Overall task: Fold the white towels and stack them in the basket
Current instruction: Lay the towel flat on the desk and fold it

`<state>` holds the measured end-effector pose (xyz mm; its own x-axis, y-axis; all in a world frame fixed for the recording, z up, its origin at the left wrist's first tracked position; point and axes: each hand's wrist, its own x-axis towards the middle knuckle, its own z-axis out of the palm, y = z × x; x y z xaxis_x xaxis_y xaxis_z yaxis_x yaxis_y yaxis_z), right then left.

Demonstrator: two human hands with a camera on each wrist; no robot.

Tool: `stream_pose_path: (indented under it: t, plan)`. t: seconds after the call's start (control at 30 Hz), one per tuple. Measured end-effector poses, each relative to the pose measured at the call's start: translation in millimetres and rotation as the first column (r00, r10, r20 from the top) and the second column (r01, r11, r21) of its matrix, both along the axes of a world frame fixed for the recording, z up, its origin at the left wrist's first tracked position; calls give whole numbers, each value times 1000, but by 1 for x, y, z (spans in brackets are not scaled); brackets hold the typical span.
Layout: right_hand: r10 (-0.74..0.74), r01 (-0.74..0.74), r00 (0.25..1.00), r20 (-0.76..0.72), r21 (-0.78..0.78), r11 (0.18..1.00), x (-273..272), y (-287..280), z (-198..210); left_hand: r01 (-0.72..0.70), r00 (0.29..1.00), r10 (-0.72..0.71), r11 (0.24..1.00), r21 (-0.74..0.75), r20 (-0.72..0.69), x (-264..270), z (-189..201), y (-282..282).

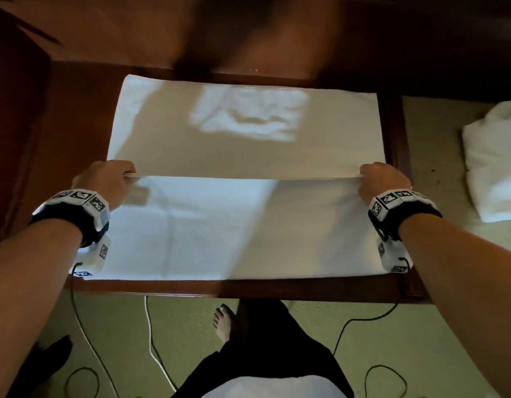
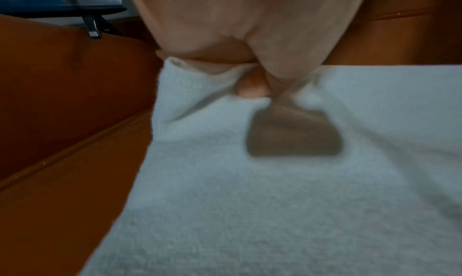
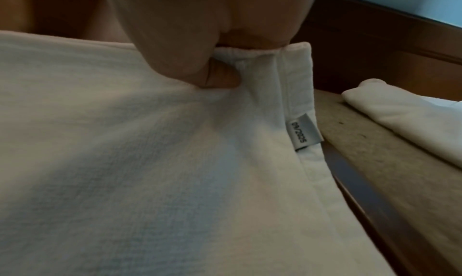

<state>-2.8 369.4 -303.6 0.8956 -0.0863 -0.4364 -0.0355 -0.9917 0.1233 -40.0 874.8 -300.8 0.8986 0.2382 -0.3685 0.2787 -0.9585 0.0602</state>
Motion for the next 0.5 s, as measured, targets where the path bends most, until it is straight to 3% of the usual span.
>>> stream_pose_path:
  t: [0.13,0.23,0.33,0.4,0.5]
  plan:
    - [1,0,999,45,-25,1000,-1,-1,-13,0,996,0,1000,-5,91,-4,-14,-1]
    - [41,-39,951,308,-12,999,-15,-1,-23,82,988,-99,987,138,119,-13,-22,-2]
    - [103,-193,865,491,136,972,-49,17,-37,213,973,-222,969,122,65,-41,-38,-18]
    - [113,-214,910,398,220,952,-88,32,-53,319,946,-322,946,59,33,-75,-55,-35]
    - [15,-37,995,102,217,975,-152,36,-75,343,938,-344,939,-16,-51,-130,-80,-44]
